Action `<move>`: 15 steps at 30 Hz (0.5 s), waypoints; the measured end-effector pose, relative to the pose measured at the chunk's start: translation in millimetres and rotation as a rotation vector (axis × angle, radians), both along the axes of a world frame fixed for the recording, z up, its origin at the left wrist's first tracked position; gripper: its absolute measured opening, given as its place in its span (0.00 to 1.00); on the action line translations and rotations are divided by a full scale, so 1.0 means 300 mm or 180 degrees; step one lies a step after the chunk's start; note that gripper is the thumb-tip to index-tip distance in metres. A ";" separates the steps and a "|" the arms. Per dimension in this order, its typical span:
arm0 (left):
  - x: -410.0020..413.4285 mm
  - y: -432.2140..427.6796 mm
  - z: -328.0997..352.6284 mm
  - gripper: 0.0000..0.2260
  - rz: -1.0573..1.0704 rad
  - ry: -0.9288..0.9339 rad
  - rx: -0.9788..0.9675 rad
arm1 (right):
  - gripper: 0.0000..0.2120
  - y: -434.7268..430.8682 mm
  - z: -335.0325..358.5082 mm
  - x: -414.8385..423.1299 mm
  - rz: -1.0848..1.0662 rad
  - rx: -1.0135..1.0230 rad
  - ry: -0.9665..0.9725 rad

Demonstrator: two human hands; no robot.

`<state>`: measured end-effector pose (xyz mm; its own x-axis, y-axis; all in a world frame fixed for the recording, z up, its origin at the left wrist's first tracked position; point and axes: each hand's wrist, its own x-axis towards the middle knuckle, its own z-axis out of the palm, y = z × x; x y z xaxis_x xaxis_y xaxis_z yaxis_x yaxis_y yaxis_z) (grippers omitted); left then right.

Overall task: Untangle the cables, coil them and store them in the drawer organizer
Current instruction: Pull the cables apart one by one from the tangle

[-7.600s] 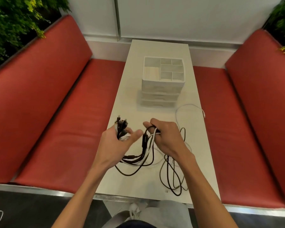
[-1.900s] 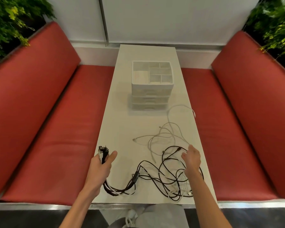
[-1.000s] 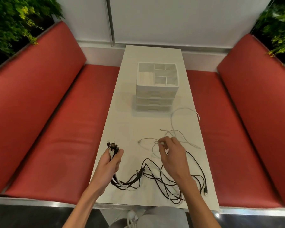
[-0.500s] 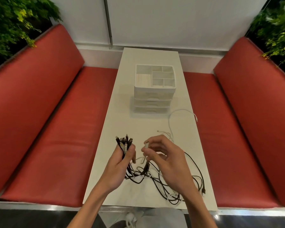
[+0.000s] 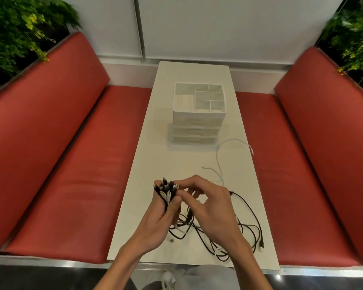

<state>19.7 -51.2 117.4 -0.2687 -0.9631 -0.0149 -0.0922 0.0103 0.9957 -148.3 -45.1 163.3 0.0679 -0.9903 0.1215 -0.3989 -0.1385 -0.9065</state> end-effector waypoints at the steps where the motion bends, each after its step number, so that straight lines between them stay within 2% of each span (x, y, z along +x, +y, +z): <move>1: 0.003 0.000 -0.002 0.17 -0.0032 -0.0012 -0.0011 | 0.09 -0.003 0.000 -0.008 0.0044 0.0035 0.0048; 6: 0.019 -0.008 0.006 0.13 -0.0129 0.0068 0.0036 | 0.09 -0.026 0.011 -0.047 0.0286 0.0163 0.0355; 11: 0.028 -0.012 0.019 0.17 -0.0281 0.0002 0.0147 | 0.12 -0.074 0.053 -0.037 0.0252 0.0017 0.0001; 13: 0.017 -0.005 0.039 0.16 -0.0462 -0.0151 0.0130 | 0.15 -0.107 0.090 -0.020 0.0517 0.0159 -0.0083; 15: 0.004 -0.003 0.066 0.10 -0.0705 -0.0430 0.0140 | 0.18 -0.134 0.131 0.006 0.0975 0.0394 -0.0008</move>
<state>20.9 -52.2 137.1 -0.4657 -0.8786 -0.1057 -0.2248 0.0019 0.9744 -146.4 -85.3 202.5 0.3647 -0.9311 0.0019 -0.3534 -0.1403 -0.9249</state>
